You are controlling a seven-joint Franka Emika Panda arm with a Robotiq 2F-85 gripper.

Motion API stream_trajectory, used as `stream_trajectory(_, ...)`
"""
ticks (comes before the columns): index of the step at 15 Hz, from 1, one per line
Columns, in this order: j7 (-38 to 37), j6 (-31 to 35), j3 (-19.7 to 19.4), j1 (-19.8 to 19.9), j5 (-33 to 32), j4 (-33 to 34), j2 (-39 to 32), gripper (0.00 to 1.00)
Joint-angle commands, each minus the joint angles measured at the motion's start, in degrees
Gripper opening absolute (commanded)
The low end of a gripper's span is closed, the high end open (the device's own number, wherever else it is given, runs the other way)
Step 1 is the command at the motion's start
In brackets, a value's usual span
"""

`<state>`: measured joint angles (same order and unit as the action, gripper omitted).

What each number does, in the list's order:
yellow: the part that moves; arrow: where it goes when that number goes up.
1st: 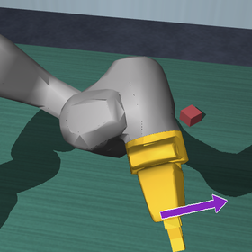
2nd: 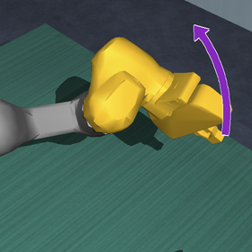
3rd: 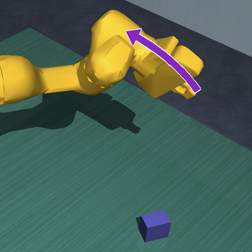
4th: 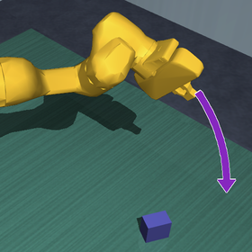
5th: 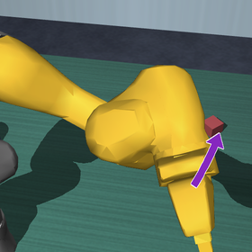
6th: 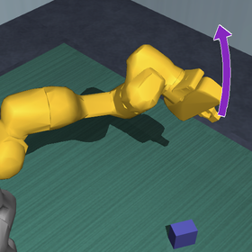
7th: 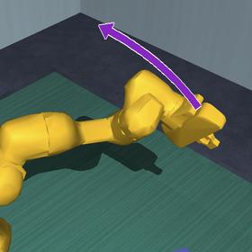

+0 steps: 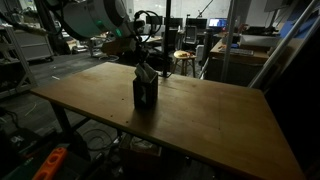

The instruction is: Put the towel on the table into the box

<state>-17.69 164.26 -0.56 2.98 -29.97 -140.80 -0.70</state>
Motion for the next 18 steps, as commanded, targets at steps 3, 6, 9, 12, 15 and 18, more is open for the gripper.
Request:
stream_trajectory(3,10.7,-0.5,0.3,-1.3,13.9,0.8,0.6,0.05)
stream_trajectory(6,13.4,-1.3,0.3,-1.5,17.2,0.9,0.9,0.05)
stream_trajectory(9,15.0,-3.1,-0.2,-1.1,19.6,1.3,1.5,0.05)
stream_trajectory(12,15.0,-4.6,-1.2,-0.3,19.5,1.8,2.1,0.05)
stream_trajectory(15,14.5,-5.4,-2.4,0.5,18.5,2.0,2.5,0.03)
stream_trajectory(18,14.5,-5.6,-2.9,1.0,18.6,1.9,2.2,0.04)
